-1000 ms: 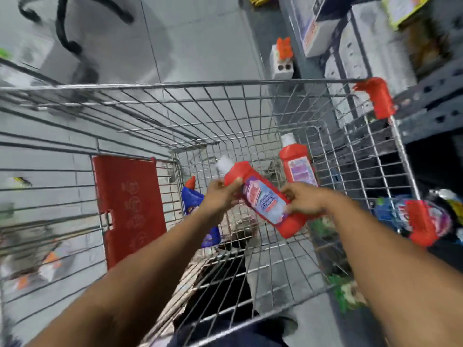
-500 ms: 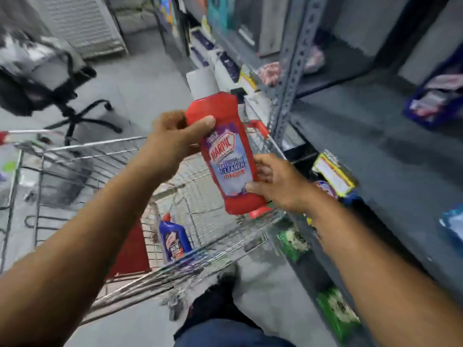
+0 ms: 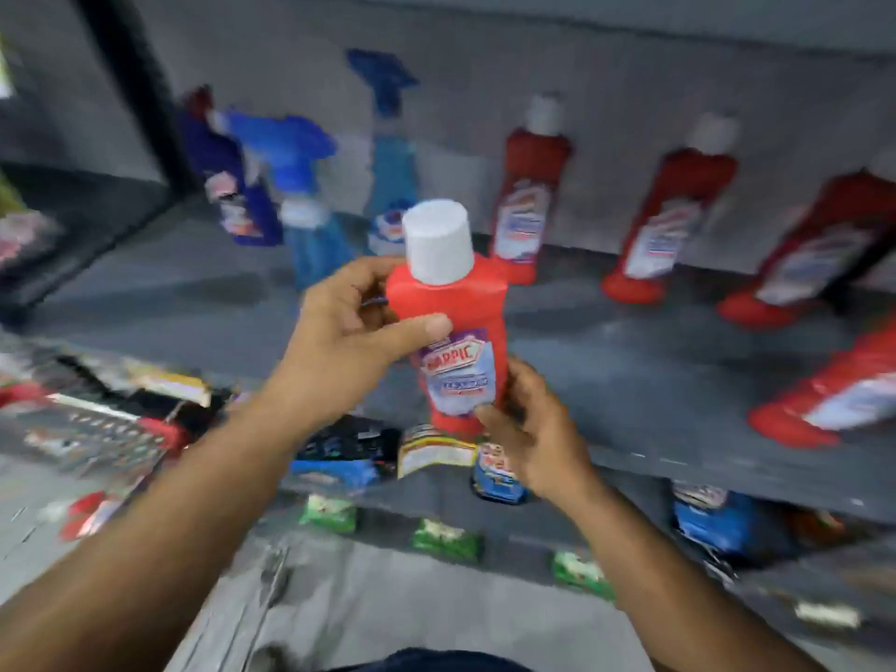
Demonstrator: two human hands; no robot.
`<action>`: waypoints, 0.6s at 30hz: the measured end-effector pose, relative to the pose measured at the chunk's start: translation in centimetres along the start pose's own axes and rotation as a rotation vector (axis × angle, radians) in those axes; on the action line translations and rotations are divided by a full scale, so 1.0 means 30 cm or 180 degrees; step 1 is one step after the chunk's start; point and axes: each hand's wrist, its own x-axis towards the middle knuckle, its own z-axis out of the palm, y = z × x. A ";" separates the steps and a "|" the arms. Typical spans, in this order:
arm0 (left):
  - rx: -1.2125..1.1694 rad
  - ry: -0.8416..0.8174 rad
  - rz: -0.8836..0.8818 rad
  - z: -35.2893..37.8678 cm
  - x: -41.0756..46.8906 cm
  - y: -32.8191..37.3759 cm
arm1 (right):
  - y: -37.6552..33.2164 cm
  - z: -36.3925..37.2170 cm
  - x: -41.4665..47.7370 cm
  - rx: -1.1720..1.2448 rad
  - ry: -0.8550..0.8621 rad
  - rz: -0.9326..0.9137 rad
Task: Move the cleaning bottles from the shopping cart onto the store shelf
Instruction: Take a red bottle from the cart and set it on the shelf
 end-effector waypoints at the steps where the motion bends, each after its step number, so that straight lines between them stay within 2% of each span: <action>1: -0.0024 -0.0158 -0.0018 0.093 0.041 -0.020 | 0.025 -0.080 -0.016 -0.0013 0.0223 0.0020; 5: -0.0039 -0.0711 0.0010 0.399 0.156 -0.067 | 0.105 -0.302 -0.075 -0.0055 0.0822 0.0114; 8: -0.0127 -0.0878 -0.0024 0.543 0.203 -0.090 | 0.136 -0.407 -0.095 -0.0078 0.1027 0.0121; 18: -0.0224 -0.0898 0.0007 0.713 0.240 -0.128 | 0.162 -0.577 -0.093 -0.0150 0.1064 0.0166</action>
